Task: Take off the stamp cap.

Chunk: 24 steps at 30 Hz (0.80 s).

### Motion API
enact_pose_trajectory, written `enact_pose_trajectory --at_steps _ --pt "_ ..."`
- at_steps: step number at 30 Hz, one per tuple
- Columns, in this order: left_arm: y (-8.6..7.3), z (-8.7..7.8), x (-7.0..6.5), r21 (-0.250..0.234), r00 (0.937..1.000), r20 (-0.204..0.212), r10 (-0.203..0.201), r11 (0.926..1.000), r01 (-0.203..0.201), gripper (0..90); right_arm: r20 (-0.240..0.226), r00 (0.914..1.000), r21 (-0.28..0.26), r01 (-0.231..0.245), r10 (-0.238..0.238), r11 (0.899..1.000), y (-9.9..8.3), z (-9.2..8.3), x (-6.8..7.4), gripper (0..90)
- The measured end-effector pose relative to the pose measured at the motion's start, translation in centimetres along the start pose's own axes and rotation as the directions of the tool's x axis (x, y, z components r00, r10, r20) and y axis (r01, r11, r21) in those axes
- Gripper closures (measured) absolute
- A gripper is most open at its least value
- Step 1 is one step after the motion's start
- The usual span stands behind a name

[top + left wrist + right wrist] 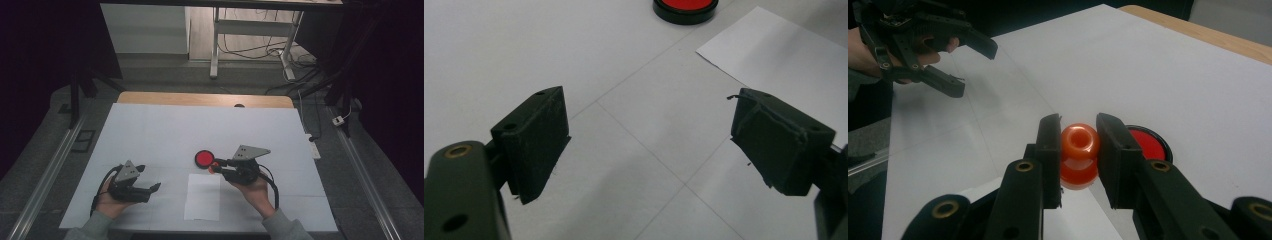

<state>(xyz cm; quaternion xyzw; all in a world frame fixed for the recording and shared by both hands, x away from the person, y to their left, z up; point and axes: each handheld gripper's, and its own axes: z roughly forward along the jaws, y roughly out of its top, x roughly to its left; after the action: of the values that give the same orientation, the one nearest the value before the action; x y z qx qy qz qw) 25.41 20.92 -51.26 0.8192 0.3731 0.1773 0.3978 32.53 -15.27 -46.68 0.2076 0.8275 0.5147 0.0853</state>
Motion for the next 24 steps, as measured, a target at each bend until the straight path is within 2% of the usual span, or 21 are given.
enact_pose_trajectory --at_steps 8,12,24 --pt "0.4 0.2 -0.1 0.000 1.0000 0.006 0.007 1.0000 -0.007 16.0 0.002 1.0000 0.001 0.004 -0.004 1.000 0.1 -0.1 0.1 71.3" --pt "0.9 0.3 -0.3 -0.015 0.9992 0.039 0.009 0.9999 -0.008 18.6 0.000 0.9999 0.001 0.011 -0.011 1.000 0.2 0.0 0.3 71.3" --pt "2.3 1.3 -1.0 -0.007 0.9982 0.044 0.041 0.9991 -0.041 18.1 -0.003 0.9999 -0.003 0.012 -0.012 1.000 0.3 0.0 0.3 71.3"
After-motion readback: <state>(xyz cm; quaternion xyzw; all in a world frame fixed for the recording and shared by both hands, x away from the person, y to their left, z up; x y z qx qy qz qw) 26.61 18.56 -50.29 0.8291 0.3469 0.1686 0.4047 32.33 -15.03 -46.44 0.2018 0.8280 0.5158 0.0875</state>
